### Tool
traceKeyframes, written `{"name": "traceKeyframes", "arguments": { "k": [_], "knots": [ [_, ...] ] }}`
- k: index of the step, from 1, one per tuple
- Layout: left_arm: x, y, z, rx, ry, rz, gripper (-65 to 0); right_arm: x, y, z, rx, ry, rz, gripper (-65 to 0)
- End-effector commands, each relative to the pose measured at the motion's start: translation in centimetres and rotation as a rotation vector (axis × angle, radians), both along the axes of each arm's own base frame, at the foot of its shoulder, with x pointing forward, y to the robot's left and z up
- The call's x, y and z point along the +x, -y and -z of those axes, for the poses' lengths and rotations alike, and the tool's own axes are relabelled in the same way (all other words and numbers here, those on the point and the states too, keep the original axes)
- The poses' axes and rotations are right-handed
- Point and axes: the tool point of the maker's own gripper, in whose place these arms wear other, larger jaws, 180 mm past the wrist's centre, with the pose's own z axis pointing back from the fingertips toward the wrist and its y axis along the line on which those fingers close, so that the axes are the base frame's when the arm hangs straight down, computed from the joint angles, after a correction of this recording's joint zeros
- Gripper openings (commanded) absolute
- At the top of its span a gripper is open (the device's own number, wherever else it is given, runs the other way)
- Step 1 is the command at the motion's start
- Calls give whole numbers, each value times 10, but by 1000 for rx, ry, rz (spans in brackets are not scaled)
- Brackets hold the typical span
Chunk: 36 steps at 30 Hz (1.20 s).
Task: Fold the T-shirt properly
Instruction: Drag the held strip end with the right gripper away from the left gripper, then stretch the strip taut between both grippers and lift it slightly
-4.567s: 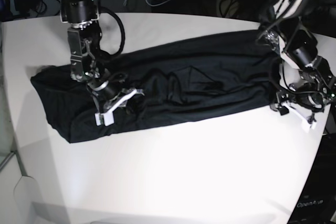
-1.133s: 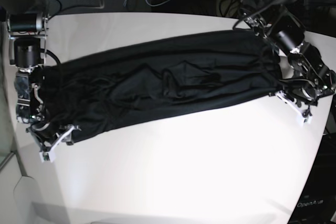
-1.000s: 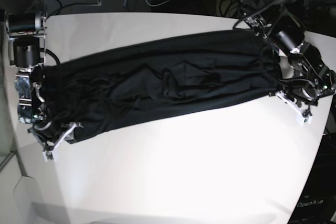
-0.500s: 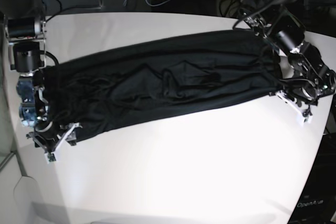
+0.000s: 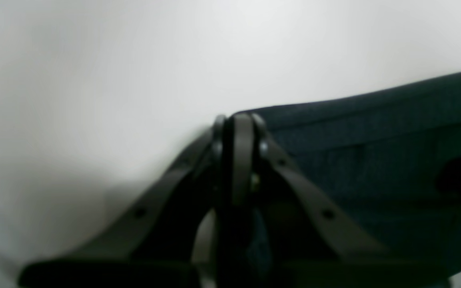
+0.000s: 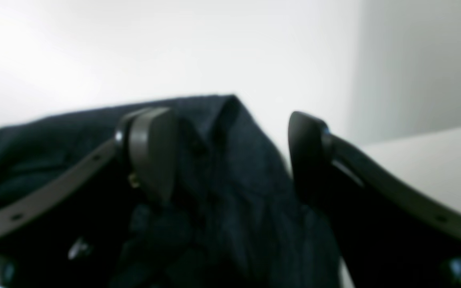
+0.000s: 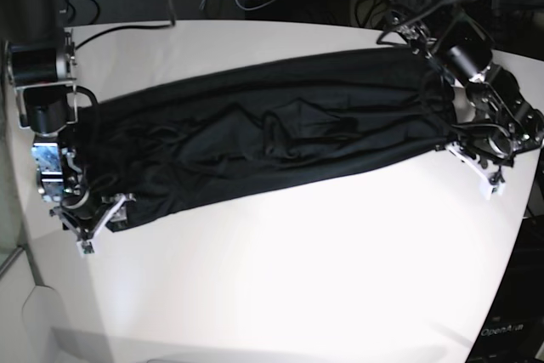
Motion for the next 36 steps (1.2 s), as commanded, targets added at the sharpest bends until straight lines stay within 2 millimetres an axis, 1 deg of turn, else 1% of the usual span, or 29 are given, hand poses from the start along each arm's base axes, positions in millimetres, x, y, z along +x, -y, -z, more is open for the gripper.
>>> {"name": "traceKeyframes", "arguments": {
  "k": [1,3,4,6,10,13,16,18,21,26,30,32,36],
  "knots": [
    [12,-9,-16,21,51,-10,-650,16,9,-22,-5,51,7,-217],
    [12,-9,-16,21,51,-10,-650,15,11,-17,1,30,19,-219],
    [12,-9,-16,21,51,-10,-650,12,10,-14,9,18,11,-226],
    [12,-9,-15,21,50,-10,-650,9,3,-11,30,5,-26,-260],
    [12,-9,-15,21,50,-10,-650,7,1,-9,35,-7,-34,-379],
    [12,-9,-15,21,50,-10,-650,7,2,-9,38,-6,-31,-500],
    [12,-10,-16,25,51,-10,-650,7,3,-9,36,-6,-30,-572],
    [12,-9,-16,24,51,-6,-650,7,4,-9,39,-5,-27,-607],
    [13,-8,-16,25,51,-5,-650,8,4,-12,38,5,-28,-625],
    [13,-10,-17,30,51,-5,-650,9,6,-14,44,13,-18,-625],
    [15,-13,-20,36,60,-7,-650,13,20,-24,96,55,54,-625],
    [17,-19,-31,65,84,-15,-650,14,23,-27,106,65,69,-625],
    [21,-21,-50,121,120,-4,-650,14,24,-27,106,66,71,-625]
  ]
}}
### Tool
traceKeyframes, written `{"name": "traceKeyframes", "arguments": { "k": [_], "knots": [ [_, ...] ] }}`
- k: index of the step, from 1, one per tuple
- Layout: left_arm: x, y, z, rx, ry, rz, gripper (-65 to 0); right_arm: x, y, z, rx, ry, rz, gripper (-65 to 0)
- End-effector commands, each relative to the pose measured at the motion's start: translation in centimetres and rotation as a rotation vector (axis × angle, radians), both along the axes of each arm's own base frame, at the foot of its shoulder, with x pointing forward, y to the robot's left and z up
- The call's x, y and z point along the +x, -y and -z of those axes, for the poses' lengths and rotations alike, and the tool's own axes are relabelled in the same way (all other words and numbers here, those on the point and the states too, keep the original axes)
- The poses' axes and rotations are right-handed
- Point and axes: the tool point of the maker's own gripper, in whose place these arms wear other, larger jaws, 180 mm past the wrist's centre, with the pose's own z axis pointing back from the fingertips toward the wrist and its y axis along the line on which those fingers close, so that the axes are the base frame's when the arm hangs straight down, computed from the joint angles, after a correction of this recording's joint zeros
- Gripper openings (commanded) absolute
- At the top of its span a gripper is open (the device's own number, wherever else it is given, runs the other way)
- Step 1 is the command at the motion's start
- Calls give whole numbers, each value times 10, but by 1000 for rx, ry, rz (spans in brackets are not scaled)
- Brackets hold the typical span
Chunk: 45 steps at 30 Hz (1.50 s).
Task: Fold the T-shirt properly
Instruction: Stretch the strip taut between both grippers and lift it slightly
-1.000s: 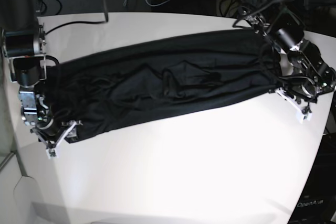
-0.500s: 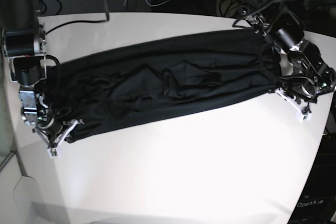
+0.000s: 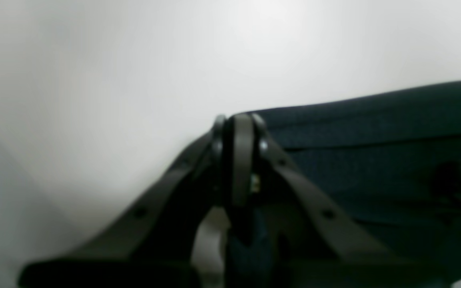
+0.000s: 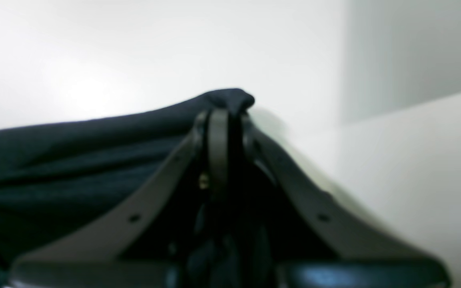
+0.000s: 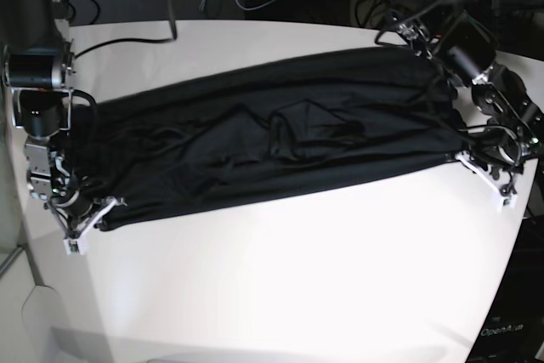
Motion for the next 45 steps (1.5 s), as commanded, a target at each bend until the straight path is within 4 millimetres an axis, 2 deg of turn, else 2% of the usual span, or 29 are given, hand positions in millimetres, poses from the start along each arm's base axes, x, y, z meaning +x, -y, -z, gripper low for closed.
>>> {"name": "traceKeyframes", "arguments": {
  "k": [1,7,10,13,16,19,24,26,29,34,38,45],
  "knots": [
    [12,-4,-18,33,50,10,-650,17,11,-27,-9,74,14,-625],
    [4,11,-26,4,133,64,-650,17,12,-37,-24,113,2,-626],
    [2,12,-24,0,132,65,-650,12,23,-51,-9,177,43,-625],
    [1,11,-22,-1,126,65,-650,1,25,-49,-18,164,47,-623],
    [1,12,-22,-2,125,65,-650,0,24,-49,-19,165,44,-615],
    [1,13,-22,-5,125,66,-650,8,17,-55,-10,176,38,-544],
    [-4,14,-17,-7,112,66,-650,14,23,-63,-30,193,65,-388],
    [-4,13,-17,-7,114,66,-650,14,27,-61,-73,185,74,-362],
    [-6,12,-15,-6,113,65,-650,24,9,-60,-134,175,26,-339],
    [-7,14,-13,-8,108,65,-650,27,-14,-52,-190,151,-31,-288],
    [-14,13,-9,-6,96,65,-650,33,-14,-58,-193,163,-31,-282],
    [-14,12,-8,-8,93,65,-650,28,-11,-25,-124,119,-9,-284]
  ]
}}
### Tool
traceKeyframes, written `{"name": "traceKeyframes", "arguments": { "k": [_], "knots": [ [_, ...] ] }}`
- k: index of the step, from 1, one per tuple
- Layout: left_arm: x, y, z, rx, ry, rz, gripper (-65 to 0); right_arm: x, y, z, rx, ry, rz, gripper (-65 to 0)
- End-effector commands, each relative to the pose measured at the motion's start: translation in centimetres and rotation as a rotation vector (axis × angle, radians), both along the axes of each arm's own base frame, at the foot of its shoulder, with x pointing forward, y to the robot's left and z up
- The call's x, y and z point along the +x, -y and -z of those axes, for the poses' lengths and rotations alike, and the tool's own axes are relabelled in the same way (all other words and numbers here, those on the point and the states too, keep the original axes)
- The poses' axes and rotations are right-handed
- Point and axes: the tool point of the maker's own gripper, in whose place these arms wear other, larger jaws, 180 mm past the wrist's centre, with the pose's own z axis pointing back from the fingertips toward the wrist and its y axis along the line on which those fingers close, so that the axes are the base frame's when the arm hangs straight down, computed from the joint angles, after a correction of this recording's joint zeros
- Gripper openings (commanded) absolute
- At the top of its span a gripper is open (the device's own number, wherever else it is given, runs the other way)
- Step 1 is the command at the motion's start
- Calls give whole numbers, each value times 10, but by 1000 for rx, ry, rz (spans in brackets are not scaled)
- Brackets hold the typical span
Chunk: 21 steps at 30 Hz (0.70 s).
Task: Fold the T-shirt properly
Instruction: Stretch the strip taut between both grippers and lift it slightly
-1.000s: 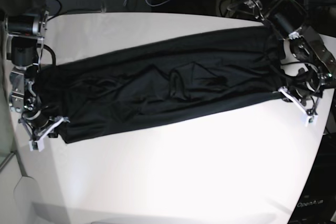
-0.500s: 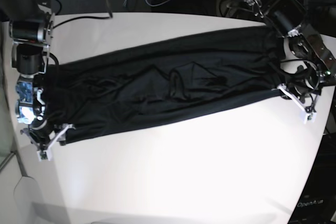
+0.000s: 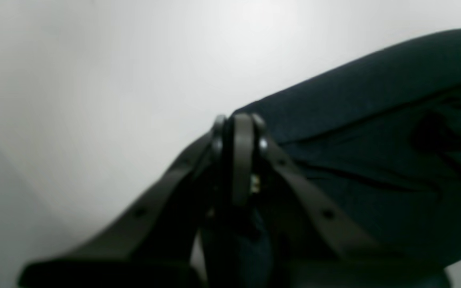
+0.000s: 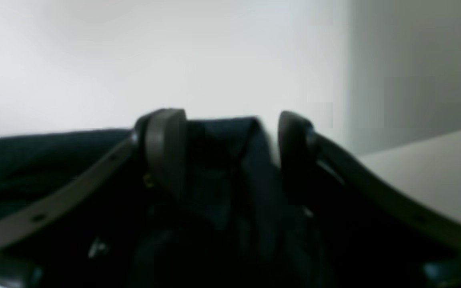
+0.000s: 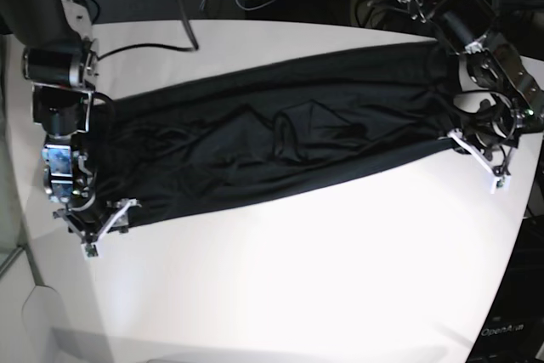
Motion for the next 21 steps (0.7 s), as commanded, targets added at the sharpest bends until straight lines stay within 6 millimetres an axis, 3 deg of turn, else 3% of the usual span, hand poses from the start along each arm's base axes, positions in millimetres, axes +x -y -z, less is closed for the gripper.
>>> {"name": "traceKeyframes", "arguments": {
  "k": [1,6,16,21],
  "knots": [
    [10,-7,-14,17,47,-5,-650,17,9,-24,0,71,13,-284],
    [10,-8,-14,18,47,-5,-650,14,10,-18,5,63,17,-307],
    [11,-7,-15,18,48,-5,-650,13,21,-21,-2,68,34,-641],
    [12,-6,-14,15,50,-5,-650,13,22,-22,-3,70,35,-650]
  ]
}}
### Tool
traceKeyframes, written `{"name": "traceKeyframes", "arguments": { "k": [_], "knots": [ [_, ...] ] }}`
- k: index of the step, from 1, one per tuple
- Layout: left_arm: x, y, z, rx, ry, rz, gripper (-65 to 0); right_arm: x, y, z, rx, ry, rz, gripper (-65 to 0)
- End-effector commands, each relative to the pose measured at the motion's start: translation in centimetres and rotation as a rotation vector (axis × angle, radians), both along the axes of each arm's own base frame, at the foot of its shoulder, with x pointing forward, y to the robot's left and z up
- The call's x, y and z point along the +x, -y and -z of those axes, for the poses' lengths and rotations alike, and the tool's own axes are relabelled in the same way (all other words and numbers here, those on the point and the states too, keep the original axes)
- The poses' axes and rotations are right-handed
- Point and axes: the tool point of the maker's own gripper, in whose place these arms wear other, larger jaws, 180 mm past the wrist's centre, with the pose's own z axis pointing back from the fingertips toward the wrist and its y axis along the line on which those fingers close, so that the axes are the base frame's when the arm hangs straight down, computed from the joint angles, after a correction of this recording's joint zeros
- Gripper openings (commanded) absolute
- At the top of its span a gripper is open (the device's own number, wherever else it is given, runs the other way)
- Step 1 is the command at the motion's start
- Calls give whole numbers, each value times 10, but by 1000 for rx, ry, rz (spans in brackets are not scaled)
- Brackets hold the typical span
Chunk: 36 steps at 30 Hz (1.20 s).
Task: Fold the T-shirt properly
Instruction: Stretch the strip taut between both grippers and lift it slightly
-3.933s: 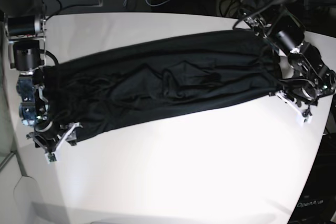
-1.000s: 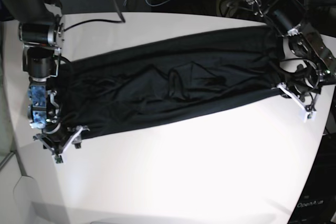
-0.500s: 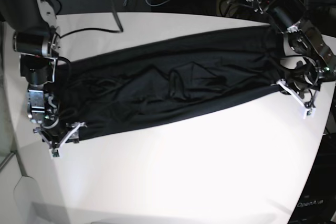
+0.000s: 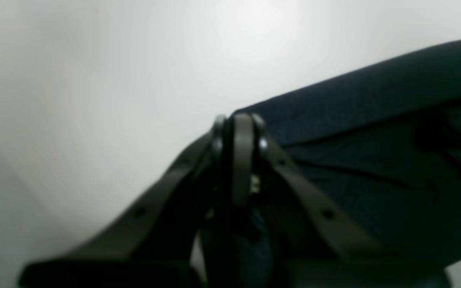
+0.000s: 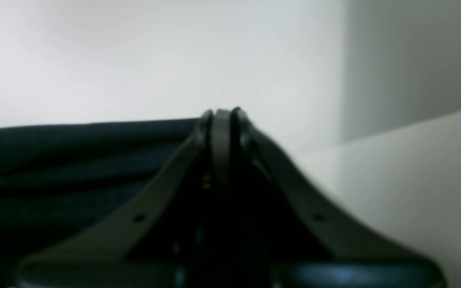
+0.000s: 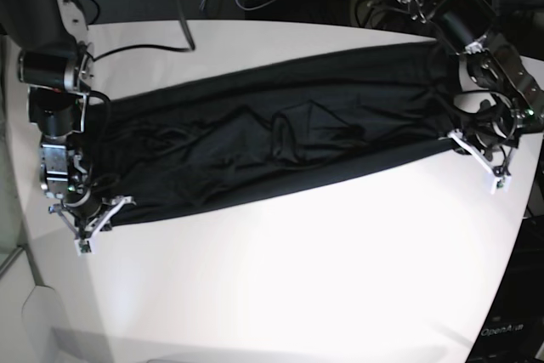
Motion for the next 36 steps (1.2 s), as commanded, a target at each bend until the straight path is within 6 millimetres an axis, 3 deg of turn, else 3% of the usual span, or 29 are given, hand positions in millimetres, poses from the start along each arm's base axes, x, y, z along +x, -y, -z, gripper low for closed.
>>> {"name": "traceKeyframes", "arguments": {
  "k": [1,7,14,20,27,30,36],
  "knots": [
    [13,-6,-14,14,58,-6,-650,16,9,-26,-9,72,12,-650],
    [13,-1,3,-33,51,-8,-650,6,26,-60,-20,195,69,-650],
    [13,0,5,-40,54,-9,-650,-9,20,-83,-90,213,40,-650],
    [13,-8,0,-26,63,-13,-650,-26,18,-84,-127,197,30,-650],
    [7,-15,2,-16,53,-21,-650,-41,33,-90,-136,219,73,-650],
    [6,-21,0,0,50,-22,-650,-51,44,-84,-132,205,105,-650],
    [0,-23,4,6,33,-22,-650,-63,46,-71,-137,176,106,-650]
  ]
}}
